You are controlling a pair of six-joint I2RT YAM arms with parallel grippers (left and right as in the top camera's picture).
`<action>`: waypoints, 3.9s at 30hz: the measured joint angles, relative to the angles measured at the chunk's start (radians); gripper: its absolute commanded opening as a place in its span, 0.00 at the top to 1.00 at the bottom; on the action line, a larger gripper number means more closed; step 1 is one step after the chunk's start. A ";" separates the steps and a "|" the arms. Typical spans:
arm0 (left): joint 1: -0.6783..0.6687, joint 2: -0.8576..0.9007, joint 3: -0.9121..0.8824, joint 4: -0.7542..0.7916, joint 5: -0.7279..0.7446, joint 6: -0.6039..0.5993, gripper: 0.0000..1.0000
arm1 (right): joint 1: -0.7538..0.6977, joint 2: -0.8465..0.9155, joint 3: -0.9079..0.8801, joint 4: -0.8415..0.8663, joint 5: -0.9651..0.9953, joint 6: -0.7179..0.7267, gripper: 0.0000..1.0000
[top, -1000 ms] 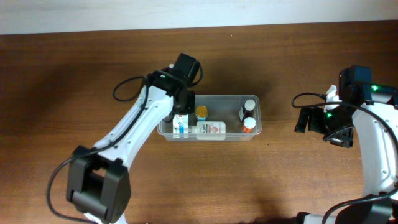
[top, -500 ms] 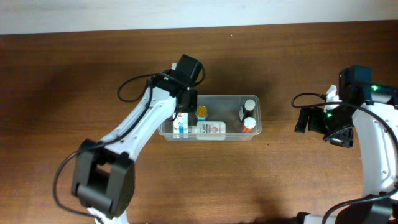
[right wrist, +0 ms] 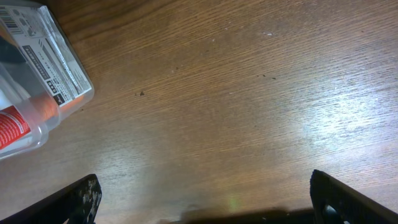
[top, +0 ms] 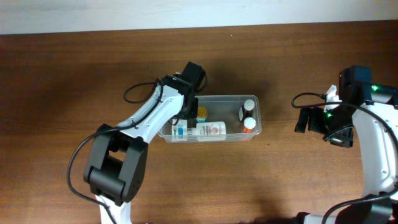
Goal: Pack container
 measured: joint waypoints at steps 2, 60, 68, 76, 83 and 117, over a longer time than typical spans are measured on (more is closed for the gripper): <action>0.000 -0.016 -0.003 -0.013 0.000 0.009 0.80 | 0.000 0.000 0.000 0.000 0.000 0.001 0.01; 0.534 -1.615 -0.810 -0.064 0.038 0.109 0.01 | 0.269 -0.956 -0.445 0.309 0.099 -0.035 0.02; 0.534 -1.615 -0.810 -0.072 0.038 0.109 0.01 | 0.269 -1.018 -0.463 0.325 0.098 -0.042 0.02; 0.534 -1.616 -0.812 -0.072 0.035 0.109 0.01 | 0.264 -1.415 -0.854 0.703 -0.001 -0.206 0.02; 0.534 -1.616 -0.814 -0.072 0.035 0.109 0.01 | 0.264 -1.495 -1.186 1.191 -0.034 -0.247 0.01; 0.534 -1.751 -0.915 -0.040 -0.007 0.114 0.01 | 0.264 -1.495 -1.274 1.207 -0.038 -0.264 0.02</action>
